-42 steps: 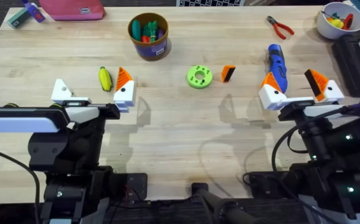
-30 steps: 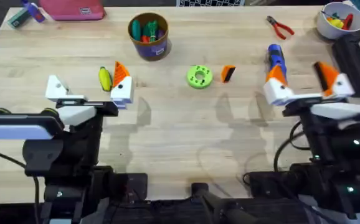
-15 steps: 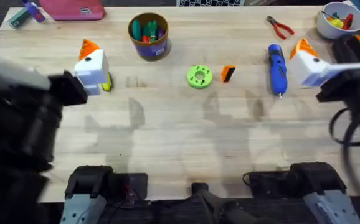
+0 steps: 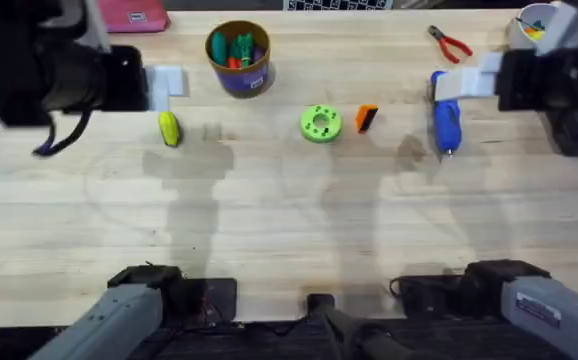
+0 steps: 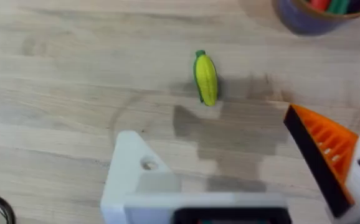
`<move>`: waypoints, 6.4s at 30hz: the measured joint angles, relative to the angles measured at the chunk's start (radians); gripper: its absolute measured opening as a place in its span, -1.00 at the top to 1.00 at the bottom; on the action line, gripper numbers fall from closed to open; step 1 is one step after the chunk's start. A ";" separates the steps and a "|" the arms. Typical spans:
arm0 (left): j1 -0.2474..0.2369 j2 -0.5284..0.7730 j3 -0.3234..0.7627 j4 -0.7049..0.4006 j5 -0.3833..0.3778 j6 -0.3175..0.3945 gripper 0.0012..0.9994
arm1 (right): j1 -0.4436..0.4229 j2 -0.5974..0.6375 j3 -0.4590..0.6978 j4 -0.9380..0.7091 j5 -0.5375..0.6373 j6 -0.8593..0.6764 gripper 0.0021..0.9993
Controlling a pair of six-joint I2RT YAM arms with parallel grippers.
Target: Pick up the gripper from the table and insert it into the empty holder that is missing its gripper. Then pick up a screw, insert it into the mounting hole, and use the screwdriver to tighten it. Finally, clean up the table by picking up the vegetable and placing it into the bucket.
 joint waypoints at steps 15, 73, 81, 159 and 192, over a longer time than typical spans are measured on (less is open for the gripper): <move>0.076 0.384 0.151 -0.119 0.085 -0.098 -0.97 | 0.000 0.113 0.031 -0.006 0.000 0.058 -0.99; 0.138 0.371 0.256 -0.127 0.214 -0.100 0.98 | 0.000 0.113 0.033 -0.006 0.000 0.065 -0.99; 0.045 0.288 0.256 -0.207 0.214 -0.099 0.96 | 0.000 0.096 0.033 -0.006 0.000 0.069 -0.99; -0.022 -1.060 -1.059 0.811 0.727 0.238 -0.97 | 0.000 0.096 0.034 -0.007 0.000 0.072 -0.99; -0.022 -1.060 -1.096 0.861 1.119 0.095 -0.97 | 0.000 0.096 0.034 -0.008 0.000 0.072 -0.99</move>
